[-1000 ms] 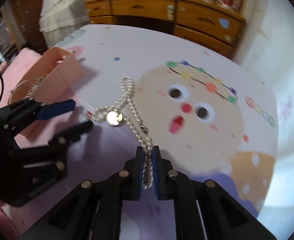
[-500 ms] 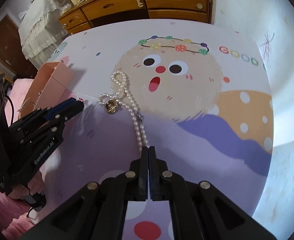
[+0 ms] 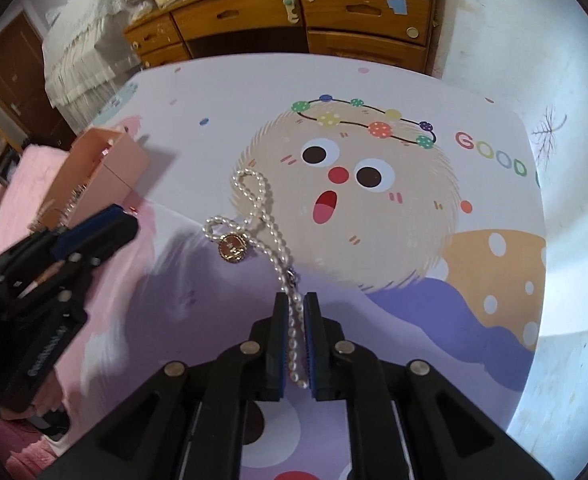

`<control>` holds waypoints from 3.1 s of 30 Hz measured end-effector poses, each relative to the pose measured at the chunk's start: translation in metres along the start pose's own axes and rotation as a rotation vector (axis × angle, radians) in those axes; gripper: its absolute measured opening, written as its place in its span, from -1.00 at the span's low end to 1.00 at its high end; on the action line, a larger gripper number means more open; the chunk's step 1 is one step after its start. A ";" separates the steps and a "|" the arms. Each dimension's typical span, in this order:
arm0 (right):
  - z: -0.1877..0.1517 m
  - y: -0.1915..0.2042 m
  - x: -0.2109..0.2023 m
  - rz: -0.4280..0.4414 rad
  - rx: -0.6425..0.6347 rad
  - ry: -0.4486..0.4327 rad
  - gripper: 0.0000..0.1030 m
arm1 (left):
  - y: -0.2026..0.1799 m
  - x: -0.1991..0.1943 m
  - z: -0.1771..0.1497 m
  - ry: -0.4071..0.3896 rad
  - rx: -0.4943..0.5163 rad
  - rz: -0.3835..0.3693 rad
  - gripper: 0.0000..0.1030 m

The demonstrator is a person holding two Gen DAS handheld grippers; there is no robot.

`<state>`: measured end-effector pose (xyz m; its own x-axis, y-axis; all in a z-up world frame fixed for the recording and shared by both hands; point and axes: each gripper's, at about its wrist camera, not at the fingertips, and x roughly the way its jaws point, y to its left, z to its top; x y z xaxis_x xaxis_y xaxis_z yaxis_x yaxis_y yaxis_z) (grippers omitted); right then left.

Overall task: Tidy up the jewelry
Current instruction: 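Grasp red-stone silver ring with left tool while right tool holds pearl necklace, then lift necklace into pink tray with right tool while left tool drops ring there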

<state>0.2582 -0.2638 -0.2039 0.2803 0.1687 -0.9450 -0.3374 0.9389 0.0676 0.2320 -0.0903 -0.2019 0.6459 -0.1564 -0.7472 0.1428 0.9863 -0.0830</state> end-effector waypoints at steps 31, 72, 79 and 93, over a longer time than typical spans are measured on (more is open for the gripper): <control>0.009 0.001 0.002 0.060 0.047 0.013 -0.93 | 0.029 -0.030 0.007 0.032 -0.049 0.007 -0.74; 0.123 0.177 -0.163 0.258 0.025 -0.550 -0.92 | 0.185 -0.106 0.036 0.029 0.020 -0.120 -0.73; 0.109 0.192 -0.115 0.252 0.058 -0.411 -0.92 | 0.186 -0.079 0.019 0.072 0.031 -0.150 -0.73; 0.051 0.178 -0.046 0.124 0.113 -0.283 -0.21 | 0.199 -0.065 0.017 0.182 -0.032 -0.136 0.32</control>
<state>0.2313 -0.0892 -0.1318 0.4873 0.3458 -0.8018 -0.2876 0.9306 0.2265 0.2310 0.1151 -0.1581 0.4762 -0.2790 -0.8339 0.1942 0.9583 -0.2098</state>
